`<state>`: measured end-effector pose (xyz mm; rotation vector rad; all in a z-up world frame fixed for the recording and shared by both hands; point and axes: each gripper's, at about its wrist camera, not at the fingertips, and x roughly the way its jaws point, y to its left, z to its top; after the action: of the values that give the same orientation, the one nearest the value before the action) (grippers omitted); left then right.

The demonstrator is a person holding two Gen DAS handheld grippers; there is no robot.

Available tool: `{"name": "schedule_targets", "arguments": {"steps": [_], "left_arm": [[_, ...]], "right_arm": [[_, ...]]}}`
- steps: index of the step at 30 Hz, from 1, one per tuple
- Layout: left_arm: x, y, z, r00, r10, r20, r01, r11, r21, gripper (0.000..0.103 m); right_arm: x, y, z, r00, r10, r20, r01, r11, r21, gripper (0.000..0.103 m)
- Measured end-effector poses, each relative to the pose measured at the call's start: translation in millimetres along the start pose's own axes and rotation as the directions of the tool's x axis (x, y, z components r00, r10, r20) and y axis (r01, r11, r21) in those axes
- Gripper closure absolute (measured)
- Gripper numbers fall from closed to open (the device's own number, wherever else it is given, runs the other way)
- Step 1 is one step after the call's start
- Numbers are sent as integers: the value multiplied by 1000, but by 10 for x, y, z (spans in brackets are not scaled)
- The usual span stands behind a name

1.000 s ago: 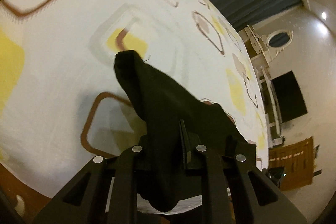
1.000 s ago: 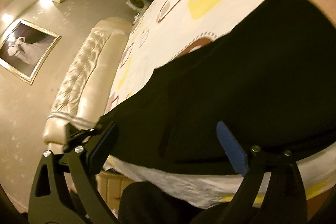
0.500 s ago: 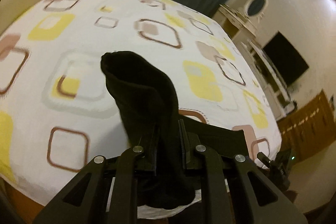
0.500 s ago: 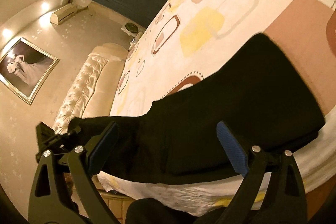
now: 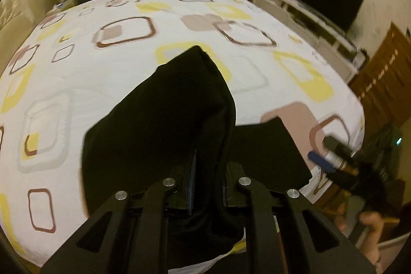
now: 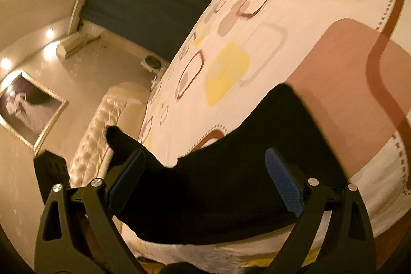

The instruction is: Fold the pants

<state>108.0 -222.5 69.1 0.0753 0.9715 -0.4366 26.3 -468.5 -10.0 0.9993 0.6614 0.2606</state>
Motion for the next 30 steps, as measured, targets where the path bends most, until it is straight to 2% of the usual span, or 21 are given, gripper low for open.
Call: {"name": "schedule_targets", "arguments": {"steps": [7, 14, 20, 30], "left_arm": [[482, -443, -173, 996, 85, -31, -82, 992, 91, 88], [835, -634, -362, 986, 157, -62, -150, 984, 97, 89], [947, -743, -450, 974, 225, -28, -220, 968, 121, 89], [1018, -862, -520, 959, 285, 12, -283, 947, 151, 88]], "right_arm": [[-108, -270, 107, 999, -2, 50, -3, 996, 92, 8], [-145, -394, 167, 997, 3, 73, -13, 991, 136, 8], [-149, -452, 189, 997, 10, 80, -23, 987, 161, 8], [-182, -507, 213, 996, 16, 91, -32, 983, 181, 8]]}}
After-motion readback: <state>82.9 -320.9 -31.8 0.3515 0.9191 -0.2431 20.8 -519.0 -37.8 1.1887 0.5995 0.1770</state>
